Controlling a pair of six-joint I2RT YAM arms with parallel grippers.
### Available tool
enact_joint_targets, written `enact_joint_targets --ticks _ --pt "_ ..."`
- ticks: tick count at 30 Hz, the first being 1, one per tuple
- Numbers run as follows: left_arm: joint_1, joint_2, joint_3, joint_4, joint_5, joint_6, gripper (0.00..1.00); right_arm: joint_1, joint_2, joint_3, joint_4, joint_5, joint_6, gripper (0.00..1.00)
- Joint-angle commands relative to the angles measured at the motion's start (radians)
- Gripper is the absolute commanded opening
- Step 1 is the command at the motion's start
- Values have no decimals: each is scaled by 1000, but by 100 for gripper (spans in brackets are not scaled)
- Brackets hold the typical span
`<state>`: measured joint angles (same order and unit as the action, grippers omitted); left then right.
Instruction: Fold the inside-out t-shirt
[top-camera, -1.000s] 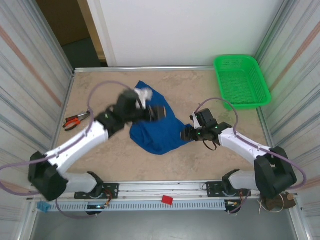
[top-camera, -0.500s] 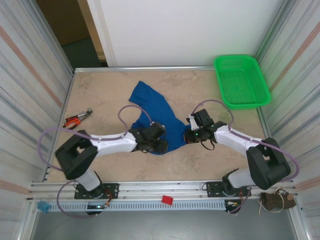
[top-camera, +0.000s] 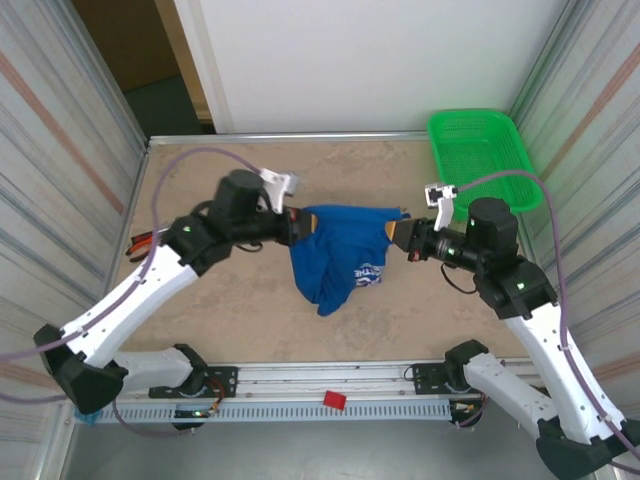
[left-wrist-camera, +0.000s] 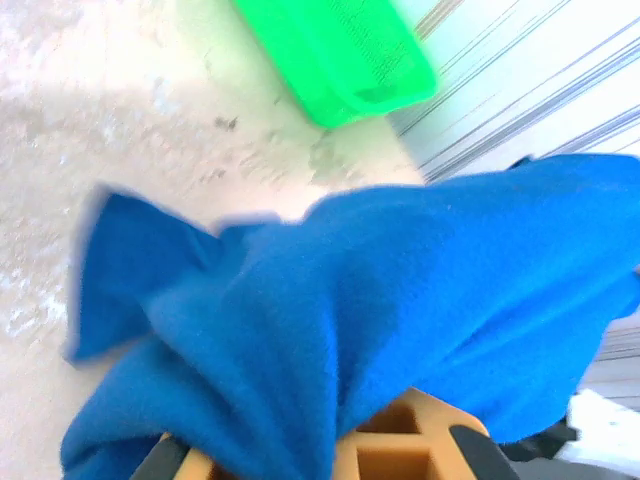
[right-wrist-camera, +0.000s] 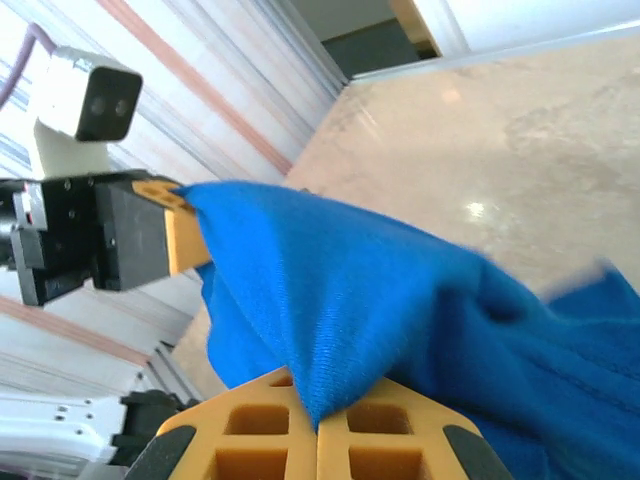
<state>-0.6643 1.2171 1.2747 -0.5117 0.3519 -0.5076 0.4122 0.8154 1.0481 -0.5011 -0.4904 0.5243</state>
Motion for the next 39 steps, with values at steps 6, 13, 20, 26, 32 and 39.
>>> enact_joint_targets --ticks 6,13,20,26,32,39 --pt "290 374 35 -49 294 90 30 -143 451 7 200 -84 161 0" --pt "241 344 -21 56 128 91 64 -184 592 21 327 -218 239 0" --pt "-12 297 -140 196 -155 145 68 -184 524 5 334 -255 270 0" --pt "-214 381 -81 327 -505 378 70 -181 467 -7 342 -264 305 0" --pt "-262 505 66 362 -618 478 72 -158 449 -5 338 -254 311 0" --pt "-217 545 196 318 -462 504 4 -156 447 -13 317 -221 289 0"
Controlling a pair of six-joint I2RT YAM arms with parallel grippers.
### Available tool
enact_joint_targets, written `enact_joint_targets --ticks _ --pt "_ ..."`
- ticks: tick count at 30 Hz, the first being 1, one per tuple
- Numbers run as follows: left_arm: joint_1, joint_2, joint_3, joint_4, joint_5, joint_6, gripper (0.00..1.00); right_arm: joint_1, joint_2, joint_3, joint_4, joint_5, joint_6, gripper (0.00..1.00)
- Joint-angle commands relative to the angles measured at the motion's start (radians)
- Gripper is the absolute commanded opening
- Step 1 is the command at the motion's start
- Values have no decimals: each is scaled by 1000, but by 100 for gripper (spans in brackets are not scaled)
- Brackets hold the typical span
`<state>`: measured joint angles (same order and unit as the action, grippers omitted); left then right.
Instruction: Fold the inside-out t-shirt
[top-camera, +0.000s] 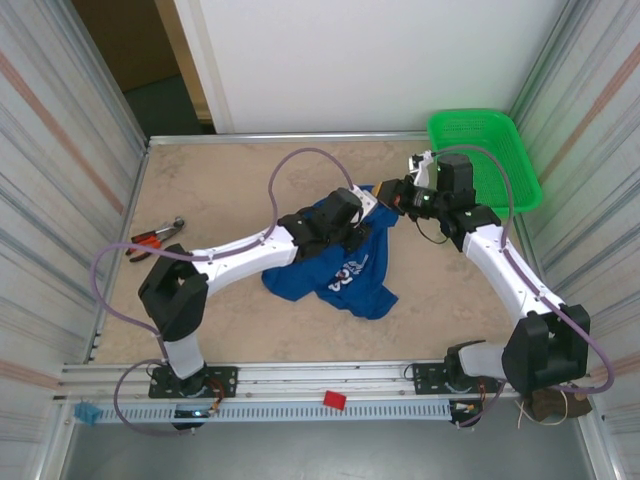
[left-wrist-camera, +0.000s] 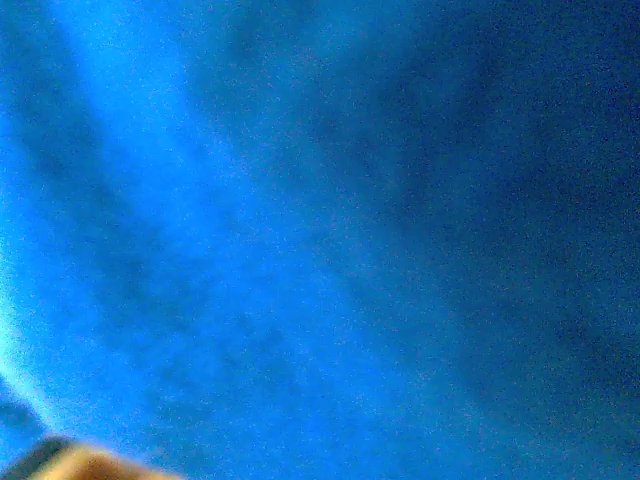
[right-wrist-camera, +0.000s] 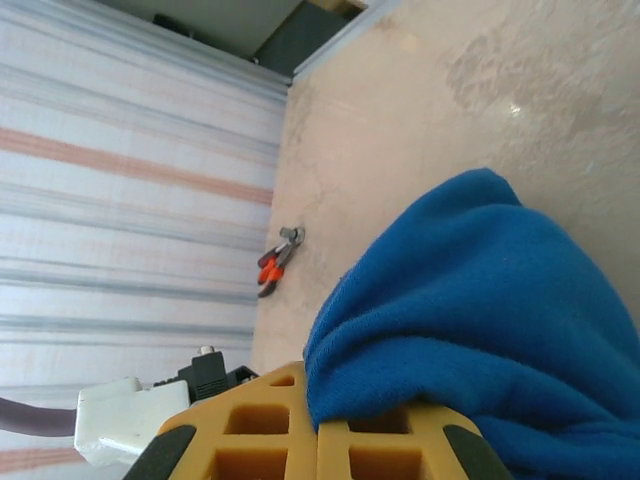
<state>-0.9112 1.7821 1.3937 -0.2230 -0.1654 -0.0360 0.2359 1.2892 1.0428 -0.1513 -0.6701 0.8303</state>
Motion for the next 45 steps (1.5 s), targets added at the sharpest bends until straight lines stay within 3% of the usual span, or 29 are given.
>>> enact_joint_targets --ticks 1,2,5,6,10,16,19,27,31,35,36,37,38,41,45 --pt "45 -38 83 6 94 21 0 6 -25 -7 -37 -25 -24 0" --pt "62 -62 82 -18 152 6 0 -14 -15 -2 -44 -1 -29 0" --pt "121 -143 83 -92 342 -62 0 -74 36 25 -43 48 -39 51" --pt "137 -169 88 -121 383 -94 0 -89 57 40 -39 48 -46 57" --pt "207 -257 80 -164 542 -224 0 -105 58 43 -21 25 -63 61" --pt "291 -326 73 -124 745 -447 0 -21 -133 -100 -46 68 -158 64" --pt "295 -338 105 -160 757 -494 0 108 -254 -127 -100 207 -246 71" --pt "270 -331 159 -239 638 -593 0 484 -342 -41 -193 675 -375 73" --pt "263 -323 175 -233 617 -642 0 609 -266 -7 -173 813 -407 73" --pt "243 -311 209 -231 623 -670 0 620 -120 33 -122 874 -410 67" --pt "242 -310 220 -237 629 -669 0 612 -86 50 -120 887 -426 52" --pt "247 -314 232 -256 626 -657 0 598 -67 70 -139 878 -443 24" --pt "254 -319 244 -282 615 -638 0 582 -68 83 -157 853 -457 2" --pt "318 -349 248 -366 633 -584 0 482 -156 58 -178 662 -510 0" --pt "429 -412 182 -395 713 -561 0 187 -295 -27 -174 102 -556 0"
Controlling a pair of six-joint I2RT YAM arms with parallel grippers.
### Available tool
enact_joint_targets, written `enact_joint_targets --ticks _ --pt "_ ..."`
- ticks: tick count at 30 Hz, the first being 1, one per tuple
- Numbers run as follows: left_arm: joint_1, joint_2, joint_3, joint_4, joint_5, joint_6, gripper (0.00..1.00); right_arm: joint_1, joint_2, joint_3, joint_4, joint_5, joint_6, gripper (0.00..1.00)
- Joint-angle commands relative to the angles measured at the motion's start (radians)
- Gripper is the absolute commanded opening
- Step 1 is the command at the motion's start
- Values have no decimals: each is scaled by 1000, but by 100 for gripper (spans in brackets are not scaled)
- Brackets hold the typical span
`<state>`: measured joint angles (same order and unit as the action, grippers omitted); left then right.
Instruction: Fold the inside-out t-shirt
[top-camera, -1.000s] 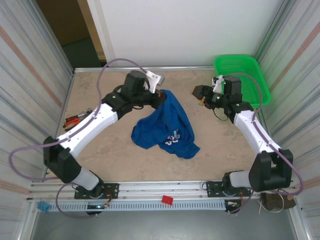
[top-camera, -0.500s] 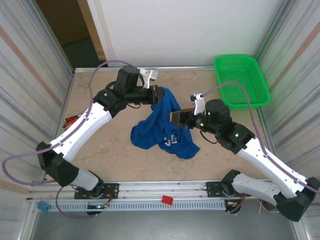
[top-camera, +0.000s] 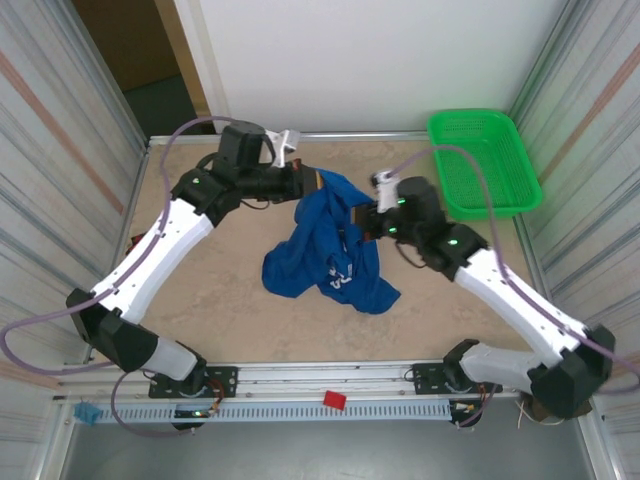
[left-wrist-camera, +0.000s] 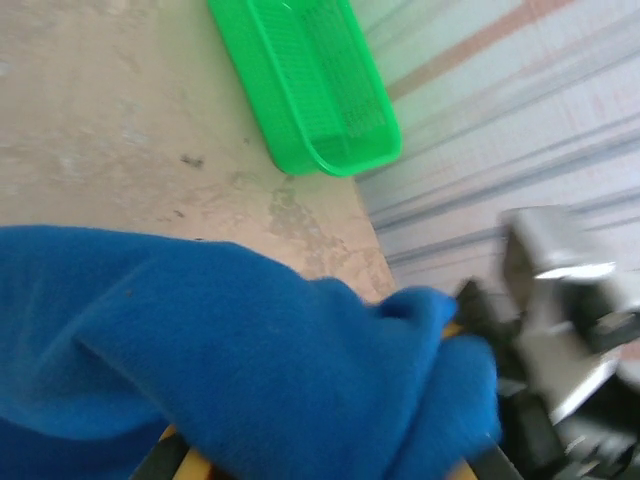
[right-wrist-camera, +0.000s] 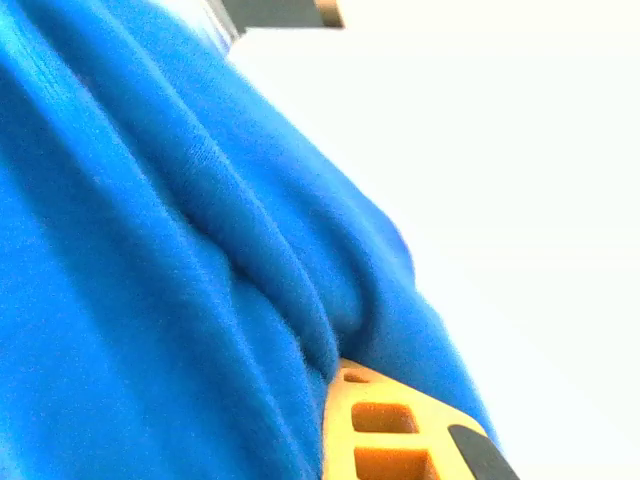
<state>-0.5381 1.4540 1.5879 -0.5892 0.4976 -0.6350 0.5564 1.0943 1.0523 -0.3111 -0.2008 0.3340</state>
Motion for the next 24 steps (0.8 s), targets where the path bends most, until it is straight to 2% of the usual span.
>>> enact_joint_targets --ticks 1,3,4,7,8,10,12,16,19,21,24 --pt "73 -96 -28 -28 60 44 0 -199 -133 -51 -9 -512 -54 0" --pt "95 -109 -47 -23 71 53 0 -282 -153 -73 35 -726 -14 0" --pt "102 -108 -53 -12 78 60 0 -298 -156 -79 61 -794 7 0" --pt "114 -85 -62 31 78 76 1 -300 -131 -83 131 -884 57 0" --pt "116 -74 -62 42 79 85 10 -302 -122 -84 159 -891 72 0" --pt "118 -61 -65 54 55 113 37 -302 -111 -78 177 -885 79 0" --pt "117 -75 -110 90 34 127 49 -303 -77 -64 182 -890 82 0" --pt "109 -157 -284 188 -16 137 58 -306 -58 -39 185 -912 83 0" --pt "72 -221 -423 285 -56 136 62 -313 -49 -25 183 -936 83 0" --pt "47 -232 -468 337 -68 131 64 -312 -41 -20 178 -953 80 0" --pt "22 -188 -450 360 -61 106 66 -312 -39 -30 176 -955 82 0"
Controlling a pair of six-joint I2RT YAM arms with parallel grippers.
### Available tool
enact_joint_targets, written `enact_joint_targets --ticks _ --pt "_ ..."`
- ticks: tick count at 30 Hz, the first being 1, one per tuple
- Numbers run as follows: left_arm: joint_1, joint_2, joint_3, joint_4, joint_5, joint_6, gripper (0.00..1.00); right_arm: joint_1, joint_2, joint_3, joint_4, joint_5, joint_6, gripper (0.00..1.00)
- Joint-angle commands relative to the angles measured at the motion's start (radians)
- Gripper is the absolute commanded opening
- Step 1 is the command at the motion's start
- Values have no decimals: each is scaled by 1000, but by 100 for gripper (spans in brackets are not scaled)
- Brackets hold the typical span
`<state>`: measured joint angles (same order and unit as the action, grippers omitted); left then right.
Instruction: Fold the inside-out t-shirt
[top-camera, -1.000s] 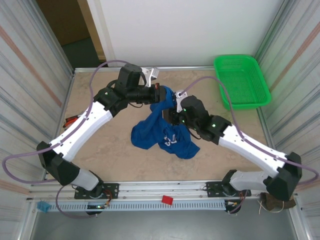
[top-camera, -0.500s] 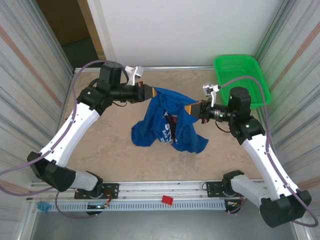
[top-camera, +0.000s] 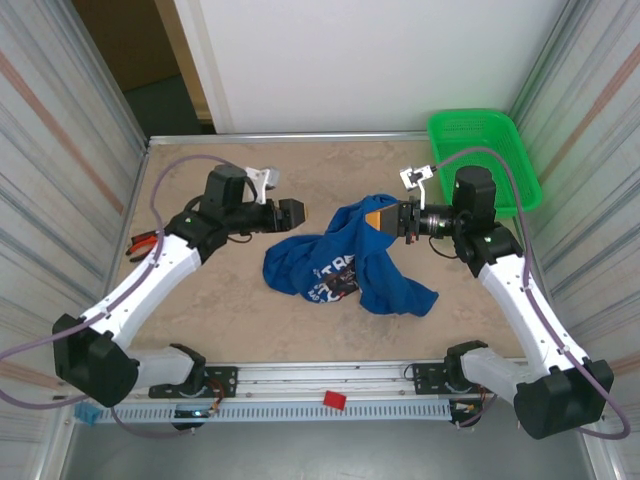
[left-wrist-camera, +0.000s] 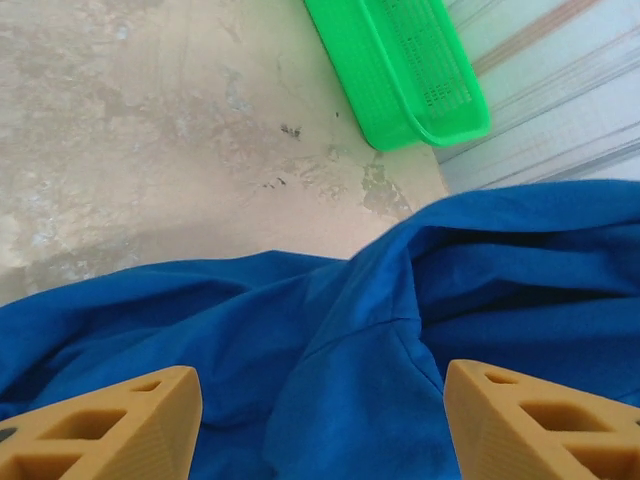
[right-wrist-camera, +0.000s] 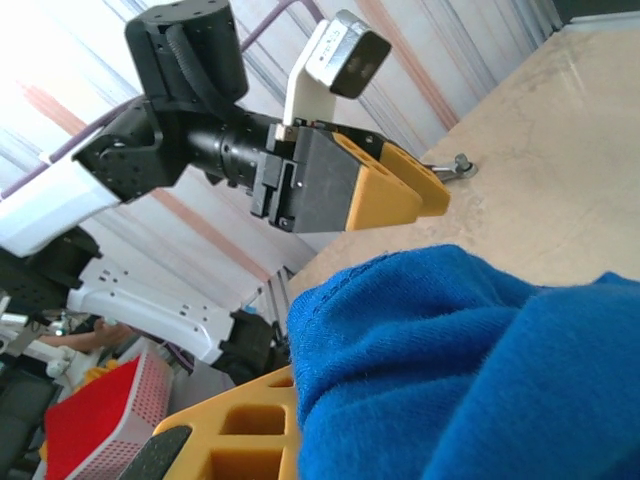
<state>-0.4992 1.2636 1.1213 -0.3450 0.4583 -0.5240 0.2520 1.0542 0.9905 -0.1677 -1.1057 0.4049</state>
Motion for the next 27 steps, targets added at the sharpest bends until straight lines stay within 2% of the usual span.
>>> enact_joint_targets --ticks 1,8,11,15,16,19,20,21,27 --pt "-22 29 42 101 -20 -16 66 -8 1 27 33 -49 11 0" --pt "-78 249 235 -19 102 -92 69 -7 -5 -6 41 -20 14 0" --pt "-112 302 230 -29 135 -126 70 -8 -1 -10 44 -13 14 0" --pt "-149 345 188 27 187 -173 78 -8 0 -12 30 -7 1 0" --pt "-155 355 184 45 204 -181 75 -8 1 -13 27 -6 -2 0" --pt "-165 376 172 124 240 -209 38 -8 -4 -32 14 8 -10 0" --pt "-164 378 172 151 240 -215 16 -8 -11 -46 15 21 -9 0" --pt "-163 372 173 167 220 -215 0 -8 -22 -67 20 33 -3 0" --pt "-111 232 144 260 35 -167 0 -8 -141 -278 47 169 37 0"
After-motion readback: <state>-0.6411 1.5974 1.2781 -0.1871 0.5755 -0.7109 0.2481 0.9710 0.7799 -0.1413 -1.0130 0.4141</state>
